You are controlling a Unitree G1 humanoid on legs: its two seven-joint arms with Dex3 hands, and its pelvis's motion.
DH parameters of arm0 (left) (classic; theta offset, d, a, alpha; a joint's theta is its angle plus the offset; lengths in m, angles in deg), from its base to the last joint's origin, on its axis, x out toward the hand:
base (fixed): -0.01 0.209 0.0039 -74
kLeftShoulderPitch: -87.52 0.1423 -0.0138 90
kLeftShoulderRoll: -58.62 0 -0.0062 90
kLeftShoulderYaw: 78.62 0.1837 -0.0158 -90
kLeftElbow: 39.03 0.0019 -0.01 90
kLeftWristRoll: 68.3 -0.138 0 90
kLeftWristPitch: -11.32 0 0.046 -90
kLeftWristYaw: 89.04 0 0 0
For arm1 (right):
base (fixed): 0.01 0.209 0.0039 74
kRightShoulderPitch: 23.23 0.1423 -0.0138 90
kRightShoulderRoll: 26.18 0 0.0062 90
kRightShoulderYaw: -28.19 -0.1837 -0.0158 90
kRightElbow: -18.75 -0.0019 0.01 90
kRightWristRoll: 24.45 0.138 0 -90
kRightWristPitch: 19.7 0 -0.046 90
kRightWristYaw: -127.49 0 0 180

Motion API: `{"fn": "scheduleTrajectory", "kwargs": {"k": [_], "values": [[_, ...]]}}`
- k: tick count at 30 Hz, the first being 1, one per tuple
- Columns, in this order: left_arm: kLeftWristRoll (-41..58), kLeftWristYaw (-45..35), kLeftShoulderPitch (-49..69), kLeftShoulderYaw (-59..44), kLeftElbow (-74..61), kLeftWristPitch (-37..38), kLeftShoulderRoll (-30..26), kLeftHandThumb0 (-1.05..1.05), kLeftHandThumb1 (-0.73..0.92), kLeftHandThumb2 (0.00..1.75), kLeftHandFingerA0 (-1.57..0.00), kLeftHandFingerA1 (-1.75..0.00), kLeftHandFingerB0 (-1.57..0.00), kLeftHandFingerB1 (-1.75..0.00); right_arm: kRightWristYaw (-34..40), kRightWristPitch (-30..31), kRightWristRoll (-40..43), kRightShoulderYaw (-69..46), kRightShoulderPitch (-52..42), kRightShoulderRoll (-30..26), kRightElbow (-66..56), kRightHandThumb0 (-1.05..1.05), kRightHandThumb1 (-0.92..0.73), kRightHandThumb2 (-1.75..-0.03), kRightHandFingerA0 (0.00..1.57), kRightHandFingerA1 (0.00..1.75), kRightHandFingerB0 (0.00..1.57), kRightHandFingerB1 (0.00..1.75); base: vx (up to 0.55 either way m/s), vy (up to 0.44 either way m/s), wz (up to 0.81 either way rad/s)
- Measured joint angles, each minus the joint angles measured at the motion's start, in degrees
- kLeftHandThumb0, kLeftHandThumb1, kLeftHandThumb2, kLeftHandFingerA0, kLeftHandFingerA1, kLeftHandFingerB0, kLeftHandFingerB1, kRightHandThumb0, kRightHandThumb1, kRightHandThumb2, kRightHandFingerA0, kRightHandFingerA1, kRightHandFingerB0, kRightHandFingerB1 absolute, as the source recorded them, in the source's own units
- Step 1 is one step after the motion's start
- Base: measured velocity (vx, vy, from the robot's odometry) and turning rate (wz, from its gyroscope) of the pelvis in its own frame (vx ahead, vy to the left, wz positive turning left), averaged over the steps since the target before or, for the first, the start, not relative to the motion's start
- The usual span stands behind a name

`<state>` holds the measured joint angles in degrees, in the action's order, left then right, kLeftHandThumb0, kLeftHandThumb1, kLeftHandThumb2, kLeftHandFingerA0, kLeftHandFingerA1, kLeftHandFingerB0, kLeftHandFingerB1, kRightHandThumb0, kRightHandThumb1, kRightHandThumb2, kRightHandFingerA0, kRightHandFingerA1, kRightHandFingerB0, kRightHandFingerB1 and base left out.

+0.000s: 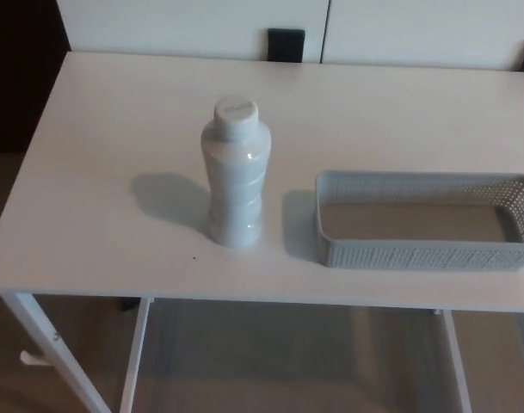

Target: The robot walk up to a desk on which a bottle is kept on the left hand side and a container is kept on the right hand side. The robot uses its left hand to pick up the bottle and places it in the container.

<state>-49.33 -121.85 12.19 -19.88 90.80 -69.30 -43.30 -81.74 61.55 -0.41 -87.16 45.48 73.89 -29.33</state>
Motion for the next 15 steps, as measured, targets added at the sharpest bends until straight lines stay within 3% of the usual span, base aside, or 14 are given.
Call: {"fn": "scheduleTrajectory", "kwargs": {"k": [1, 2, 3, 6, 7, 8, 9, 10, 11, 12, 13, 14, 15], "values": [[0.66, 0.01, -0.03, -0.95, -0.5, -0.37, 0.29, -0.23, 0.64, 1.06, -0.01, -0.51, 0.0, -0.5, 0.14, 0.0, -0.04, 0.09, 0.04, 0.02, -0.19, -0.13, -0.33, -0.82, 0.5, 0.69, 0.11, 0.5, 0.0, -0.145, 0.17], [1.47, 0.02, -0.04, -1.98, -1.4, -0.83, 0.67, -0.33, 0.58, 0.57, -0.16, -0.35, -0.08, -0.28, 0.4, 0.01, -0.16, 0.27, -0.03, 0.06, -0.87, -0.12, -0.33, -0.83, 0.49, 0.69, 0.12, 0.51, 0.0, -0.145, 0.2], [2.09, 0.02, -0.11, -2.6, -2.14, -1.22, 1.05, -0.26, 0.51, 0.98, -0.01, -0.5, 0.0, -0.49, 0.65, -0.01, -0.28, 0.35, -0.06, -0.06, -1.35, -0.19, -0.49, -0.55, 0.51, 0.59, 0.2, 0.39, -0.04, -0.209, 0.3], [3.2, 0.13, -0.13, -3.45, -4.48, -1.92, 1.81, -0.27, 0.48, 0.96, -0.01, -0.5, 0.0, -0.49, 1.3, -0.11, -0.74, 0.65, 0.39, -0.23, -1.8, -0.19, -0.49, -0.55, 0.52, 0.59, 0.2, 0.38, -0.09, -0.291, 0.18], [3.85, 0.35, -0.2, -3.61, -7.2, -2.02, 2.37, -0.44, 0.53, 0.56, -0.1, -0.33, -0.04, -0.25, 1.94, -0.18, -1.1, 0.67, 0.69, -0.64, -1.79, -0.19, -0.5, -0.56, 0.51, 0.61, 0.21, 0.4, -0.03, -0.12, 0.08], [4.04, 0.56, -0.16, -3.5, -8.89, -2.07, 2.82, -0.46, 0.33, 0.75, 0.0, -0.42, 0.0, -0.28, 2.23, -0.19, -1.21, 0.72, 0.8, -0.69, -1.9, -0.21, -0.5, -0.55, 0.51, 0.61, 0.22, 0.4, -0.01, -0.089, -0.02], [4.05, 0.64, -0.14, -3.43, -9.82, -2.06, 2.97, -0.46, 0.33, 0.75, 0.0, -0.42, 0.0, -0.28, 2.3, -0.18, -1.23, 0.75, 0.76, -0.67, -2.01, -0.21, -0.5, -0.55, 0.51, 0.61, 0.22, 0.4, -0.04, -0.097, 0.01], [4.1, 0.76, -0.14, -3.13, -12.53, -2.06, 3.2, -0.49, 0.52, 0.56, -0.02, -0.3, 0.0, -0.16, 2.52, -0.16, -1.26, 0.88, 0.72, -0.65, -2.31, -0.17, -0.49, -0.54, 0.53, 0.59, 0.2, 0.37, 0.0, 0.0, 0.0], [4.14, 0.85, -0.16, -2.91, -14.36, -2.08, 3.27, -0.47, 0.53, 0.55, 0.0, -0.25, 0.0, -0.07, 2.68, -0.15, -1.28, 0.94, 0.67, -0.64, -2.61, -0.14, -0.33, -0.83, 0.48, 0.69, 0.12, 0.51, 0.0, 0.0, 0.0], [4.14, 0.85, -0.16, -2.91, -14.36, -2.08, 3.27, -0.57, 0.36, 0.71, 0.0, -0.19, 0.0, -0.07, 2.68, -0.15, -1.28, 0.94, 0.67, -0.64, -2.61, -0.13, -0.34, -0.83, 0.5, 0.7, 0.11, 0.51, 0.0, 0.0, 0.0], [4.2, 0.93, -0.36, -2.59, -16.85, -2.08, 3.31, -0.57, 0.36, 0.71, 0.0, -0.19, 0.0, -0.07, 2.87, -0.14, -1.31, 0.96, 0.64, -0.65, -2.67, -0.13, -0.34, -0.83, 0.5, 0.7, 0.11, 0.51, -0.02, 0.092, -0.06], [4.3, 0.99, -1.27, -1.83, -20.21, -2.08, 3.34, -0.62, 0.37, 0.7, 0.0, -0.15, 0.0, -0.02, 3.09, -0.13, -1.32, 0.94, 0.79, -0.68, -2.66, -0.14, -0.53, -0.55, 0.5, 0.6, 0.19, 0.38, -0.01, 0.137, 0.03], [4.35, 0.98, -2.21, -1.36, -21.74, -2.08, 3.33, -0.62, 0.37, 0.7, 0.0, -0.15, 0.0, -0.02, 3.22, -0.11, -1.33, 0.93, 0.9, -0.69, -2.66, -0.14, -0.53, -0.55, 0.5, 0.6, 0.19, 0.38, -0.03, 0.153, -0.03]]}}
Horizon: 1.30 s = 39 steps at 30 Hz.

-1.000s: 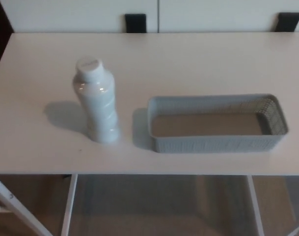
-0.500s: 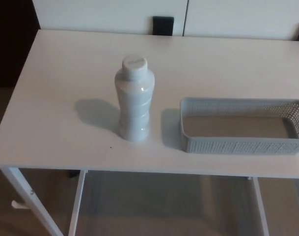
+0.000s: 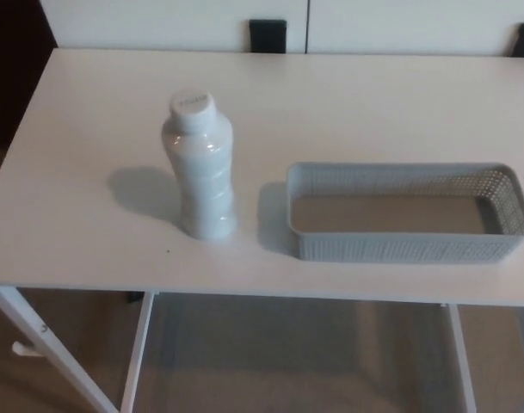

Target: The robot walk up to a desk on which a bottle is kept on the left hand side and a container is kept on the right hand side. The robot uses its left hand to pick up the bottle and places it in the container.

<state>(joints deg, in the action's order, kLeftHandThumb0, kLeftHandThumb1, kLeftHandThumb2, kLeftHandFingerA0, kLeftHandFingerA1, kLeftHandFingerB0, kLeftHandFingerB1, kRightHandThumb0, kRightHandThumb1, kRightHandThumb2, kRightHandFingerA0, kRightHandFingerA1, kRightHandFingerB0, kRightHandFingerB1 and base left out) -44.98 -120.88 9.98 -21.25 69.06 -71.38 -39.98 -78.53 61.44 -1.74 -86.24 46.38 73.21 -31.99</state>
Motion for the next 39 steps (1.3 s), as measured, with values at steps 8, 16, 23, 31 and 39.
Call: {"fn": "scheduleTrajectory", "kwargs": {"k": [8, 16, 23, 31, 39], "values": [[-0.59, 1.61, -10.35, 6.15, -8.43, -1.37, -0.91, -0.62, 0.36, 0.74, 0.0, -0.19, 0.0, -0.08, 0.86, 0.33, -0.05, 0.38, 0.12, 0.93, -0.69, -0.13, -0.5, -0.54, 0.52, 0.59, 0.21, 0.37, -0.01, 0.159, 0.11], [-1.95, 3.01, -14.99, 10.55, -7.68, -2.33, 0.07, -0.65, 0.38, 0.74, 0.0, -0.16, 0.0, -0.03, 1.77, 1.62, -0.01, 0.43, 0.0, 0.83, -3.5, -0.12, -0.34, -0.83, 0.5, 0.69, 0.12, 0.51, 0.0, -0.031, 0.01], [-2.48, 3.78, -15.43, 11.9, -6.93, -2.87, 0.78, -0.67, 0.39, 0.74, 0.0, -0.17, 0.0, -0.02, 2.52, 1.92, -0.19, 0.57, 0.32, 0.77, -3.5, -0.15, -0.5, -0.54, 0.51, 0.57, 0.23, 0.38, 0.0, 0.0, 0.0], [-3.03, 4.01, -14.94, 13.72, -6.28, -2.93, 1.56, -0.58, 0.35, 0.75, 0.0, -0.22, 0.0, -0.13, 2.88, 1.99, -0.37, 0.61, -0.16, 0.63, -3.98, -0.15, -0.49, -0.54, 0.54, 0.59, 0.23, 0.37, 0.0, 0.0, 0.0], [-5.44, 4.71, -19.91, 21.92, -3.63, -5.31, 4.29, -0.53, 0.33, 0.75, 0.0, -0.29, 0.0, -0.16, 2.87, 2.06, -0.34, 0.61, -0.64, 0.64, -4.16, -0.16, -0.51, -0.54, 0.49, 0.58, 0.21, 0.37, 0.0, 0.0, 0.0]]}}
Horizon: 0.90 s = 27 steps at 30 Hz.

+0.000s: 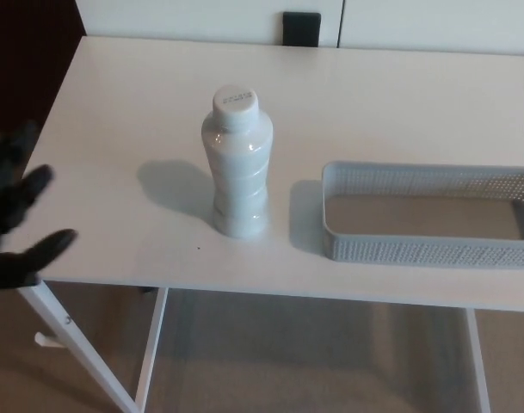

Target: The robot walk up to a desk on which a bottle is kept on the left hand side and a container is kept on the right hand side. The robot uses its left hand to pick up the bottle and places it in the container.

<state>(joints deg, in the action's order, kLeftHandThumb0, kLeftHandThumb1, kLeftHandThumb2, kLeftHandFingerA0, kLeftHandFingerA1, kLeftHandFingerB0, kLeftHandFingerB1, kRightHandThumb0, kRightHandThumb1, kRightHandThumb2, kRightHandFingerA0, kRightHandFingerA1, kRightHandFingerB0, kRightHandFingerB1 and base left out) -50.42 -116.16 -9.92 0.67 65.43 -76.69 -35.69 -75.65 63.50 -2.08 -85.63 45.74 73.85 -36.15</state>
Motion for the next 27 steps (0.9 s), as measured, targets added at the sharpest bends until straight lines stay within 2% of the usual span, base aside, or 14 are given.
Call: {"fn": "scheduleTrajectory", "kwargs": {"k": [2, 3, 4, 11, 16, 17, 19, 20, 22, 23, 25, 26, 27], "values": [[-0.25, 0.08, -0.46, 0.51, 0.48, -0.02, 0.27, -0.52, 0.32, 0.75, -0.01, -0.31, 0.0, -0.17, -0.01, 0.0, 0.0, 0.0, -0.04, 0.0, 0.0, -0.16, -0.51, -0.54, 0.5, 0.59, 0.22, 0.37, 0.0, 0.0, 0.0], [-1.46, 0.48, -2.25, 2.31, 2.73, -0.06, 1.12, -0.58, 0.39, 0.53, -0.03, -0.31, 0.0, -0.2, -0.05, 0.02, -0.01, 0.05, -0.3, 0.0, -0.21, -0.16, -0.51, -0.55, 0.5, 0.59, 0.22, 0.37, 0.0, 0.0, 0.0], [-1.78, 0.61, -2.78, 2.79, 3.39, -0.05, 1.36, -0.5, 0.3, 0.75, 0.0, -0.32, 0.0, -0.19, -0.05, 0.03, -0.01, 0.07, -0.42, 0.0, -0.35, -0.16, -0.52, -0.55, 0.49, 0.59, 0.21, 0.38, 0.0, 0.0, 0.0], [-3.34, 1.46, -8.62, 4.84, 11.01, -0.87, 3.77, -0.55, 0.34, 0.74, 0.0, -0.24, 0.0, -0.1, -0.04, 0.16, -0.02, 0.21, -0.56, -0.01, -1.58, -0.19, -0.49, -0.54, 0.49, 0.57, 0.23, 0.37, 0.0, 0.0, 0.0], [-3.02, 1.5, -11.58, 3.73, 14.57, -2.3, 4.92, -0.56, 0.35, 0.74, 0.0, -0.23, 0.0, -0.09, 0.24, 0.26, -0.19, 0.65, -0.54, -0.05, -2.34, -0.17, -0.49, -0.54, 0.5, 0.58, 0.22, 0.37, 0.0, 0.0, 0.0], [-2.98, 1.47, -11.74, 3.58, 14.79, -2.37, 4.98, -0.56, 0.31, 0.68, -0.02, -0.25, 0.0, -0.08, 0.25, 0.26, -0.2, 0.66, -0.52, -0.05, -2.34, -0.2, -0.48, -0.53, 0.5, 0.58, 0.22, 0.37, 0.0, 0.0, 0.0], [-2.7, 1.24, -12.41, 2.9, 15.65, -2.8, 5.2, -0.56, 0.31, 0.68, -0.02, -0.25, 0.0, -0.08, 0.28, 0.25, -0.23, 0.67, -0.42, -0.12, -2.32, -0.2, -0.48, -0.53, 0.5, 0.58, 0.22, 0.37, 0.0, 0.0, 0.0], [-2.5, 1.07, -12.61, 2.62, 15.87, -3.0, 5.35, -0.53, 0.33, 0.74, 0.0, -0.25, 0.0, -0.13, 0.27, 0.25, -0.26, 0.68, -0.42, -0.18, -2.32, -0.18, -0.32, -0.82, 0.41, 0.65, 0.12, 0.5, 0.0, 0.0, 0.0], [-1.82, 0.83, -12.99, 2.11, 16.01, -3.65, 5.64, -0.54, 0.34, 0.74, 0.0, -0.24, 0.0, -0.12, 0.27, 0.14, -0.5, 0.75, -0.44, -0.45, -2.19, -0.16, -0.33, -0.82, 0.42, 0.65, 0.12, 0.5, 0.0, 0.0, 0.0], [-1.66, 0.77, -13.02, 2.01, 15.94, -3.88, 5.77, -0.52, 0.33, 0.73, 0.0, -0.24, 0.0, -0.12, 0.27, 0.04, -0.59, 0.78, -0.4, -0.57, -2.01, -0.18, -0.49, -0.54, 0.5, 0.57, 0.23, 0.37, 0.0, 0.0, 0.0], [-1.42, 0.58, -13.03, 1.98, 15.48, -4.38, 6.19, -0.5, 0.31, 0.74, 0.0, -0.27, 0.0, -0.16, 0.27, -0.01, -0.66, 0.77, -0.41, -0.66, -1.9, -0.21, -0.48, -0.56, 0.51, 0.59, 0.23, 0.38, 0.0, 0.0, 0.0], [-1.3, 0.46, -13.03, 2.05, 14.85, -4.68, 6.65, -0.57, 0.31, 0.62, -0.03, -0.28, -0.03, -0.17, 0.31, 0.01, -0.65, 0.76, -0.41, -0.66, -1.95, -0.19, -0.48, -0.54, 0.51, 0.57, 0.23, 0.37, 0.0, 0.0, 0.0], [-1.25, 0.4, -13.04, 2.11, 14.61, -4.76, 6.79, -0.57, 0.31, 0.62, -0.03, -0.28, -0.03, -0.17, 0.33, 0.01, -0.65, 0.76, -0.39, -0.65, -1.97, -0.19, -0.48, -0.54, 0.51, 0.57, 0.23, 0.37, 0.0, 0.0, 0.0]]}}
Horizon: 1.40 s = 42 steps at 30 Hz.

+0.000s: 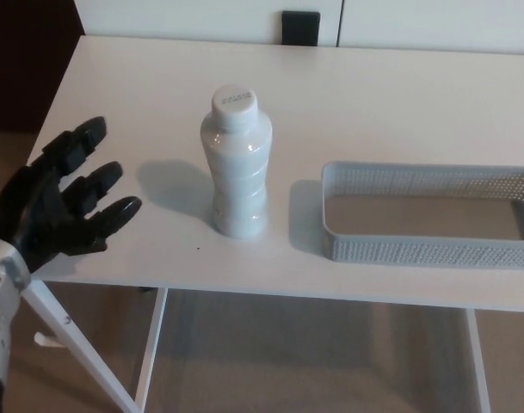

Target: The robot walk up to a desk on which a bottle is kept on the left hand side and a container is kept on the right hand side. The robot uses its left hand to pick up the bottle and places it in the container.

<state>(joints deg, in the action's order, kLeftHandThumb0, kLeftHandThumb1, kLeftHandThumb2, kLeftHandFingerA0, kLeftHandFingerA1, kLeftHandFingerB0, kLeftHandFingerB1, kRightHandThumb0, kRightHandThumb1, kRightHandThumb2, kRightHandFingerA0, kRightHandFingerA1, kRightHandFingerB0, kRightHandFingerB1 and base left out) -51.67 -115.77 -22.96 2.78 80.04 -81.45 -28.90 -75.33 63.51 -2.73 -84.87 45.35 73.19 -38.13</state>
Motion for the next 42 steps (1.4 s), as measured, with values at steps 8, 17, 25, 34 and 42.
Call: {"fn": "scheduleTrajectory", "kwargs": {"k": [8, 17, 25, 34, 42], "values": [[0.01, -0.28, 0.52, 3.16, -8.11, -1.19, 2.85, -0.49, 0.32, 0.74, 0.0, -0.28, 0.0, -0.21, 0.32, -0.08, -0.85, 0.26, 0.53, -0.28, 0.04, -0.16, -0.32, -0.81, 0.43, 0.65, 0.13, 0.51, 0.0, 0.0, 0.0], [-0.03, -0.13, 0.8, 6.37, -13.19, -3.68, 5.54, -0.47, 0.29, 0.74, 0.0, -0.34, 0.0, -0.24, 0.81, -0.63, -1.87, 0.5, 1.09, -0.5, -0.02, -0.27, -0.45, -0.53, 0.51, 0.54, 0.26, 0.36, 0.0, 0.0, 0.0], [-1.93, 1.52, -2.12, 8.77, -10.79, -4.09, 6.92, -0.54, 0.36, 0.74, -0.04, -0.26, -0.03, -0.12, 1.73, -0.95, -3.13, 1.49, 0.6, -0.4, -2.72, -0.19, -0.31, -0.81, 0.44, 0.64, 0.15, 0.51, 0.0, 0.0, 0.0], [-3.36, 4.75, -7.83, 8.74, -4.4, -5.37, 7.44, -0.62, 0.39, 0.77, 0.0, -0.19, 0.0, -0.11, 2.41, -1.31, -4.03, 3.02, -1.0, -0.08, -7.51, -0.27, -0.46, -0.53, 0.52, 0.52, 0.28, 0.36, 0.0, 0.0, 0.0], [-6.37, 7.23, -13.73, 9.88, 4.69, -5.41, 7.48, -0.62, 0.51, 0.56, 0.0, -0.23, 0.0, -0.1, 2.95, -1.35, -4.56, 4.28, -1.11, 0.14, -9.84, -0.32, -0.46, -0.53, 0.51, 0.52, 0.28, 0.36, 0.0, 0.0, 0.0]]}}
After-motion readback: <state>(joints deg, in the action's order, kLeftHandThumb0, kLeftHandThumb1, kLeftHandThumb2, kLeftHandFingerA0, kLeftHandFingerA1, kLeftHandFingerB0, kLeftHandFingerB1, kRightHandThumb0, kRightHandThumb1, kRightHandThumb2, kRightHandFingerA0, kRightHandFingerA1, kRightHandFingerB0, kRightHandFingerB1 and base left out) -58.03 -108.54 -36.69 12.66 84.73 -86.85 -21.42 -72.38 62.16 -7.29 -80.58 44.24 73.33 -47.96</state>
